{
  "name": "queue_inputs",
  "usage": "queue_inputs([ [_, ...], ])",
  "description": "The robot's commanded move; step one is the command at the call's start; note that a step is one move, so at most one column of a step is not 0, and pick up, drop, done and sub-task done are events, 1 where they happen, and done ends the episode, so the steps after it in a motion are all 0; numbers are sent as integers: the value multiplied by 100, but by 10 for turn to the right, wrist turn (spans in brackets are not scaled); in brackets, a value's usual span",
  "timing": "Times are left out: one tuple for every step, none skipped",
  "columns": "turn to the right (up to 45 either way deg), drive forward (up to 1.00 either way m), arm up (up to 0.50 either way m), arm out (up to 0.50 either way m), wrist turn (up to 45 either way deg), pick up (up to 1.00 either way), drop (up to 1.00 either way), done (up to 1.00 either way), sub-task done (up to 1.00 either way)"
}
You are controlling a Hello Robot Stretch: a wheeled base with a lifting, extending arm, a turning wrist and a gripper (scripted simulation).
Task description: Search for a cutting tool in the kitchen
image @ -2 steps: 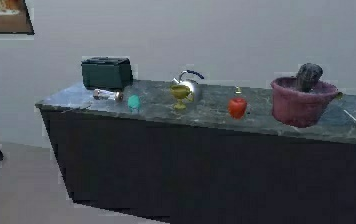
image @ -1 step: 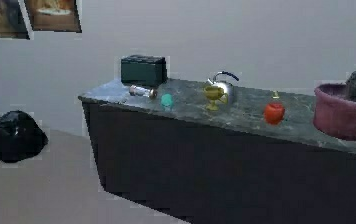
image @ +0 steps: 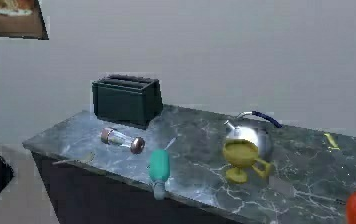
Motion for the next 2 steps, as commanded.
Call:
queue_inputs([
  [390, 0, 0, 0, 0, 0, 0, 0, 0],
  [0, 95, 0, 0, 0, 0, 0, 0, 0],
])
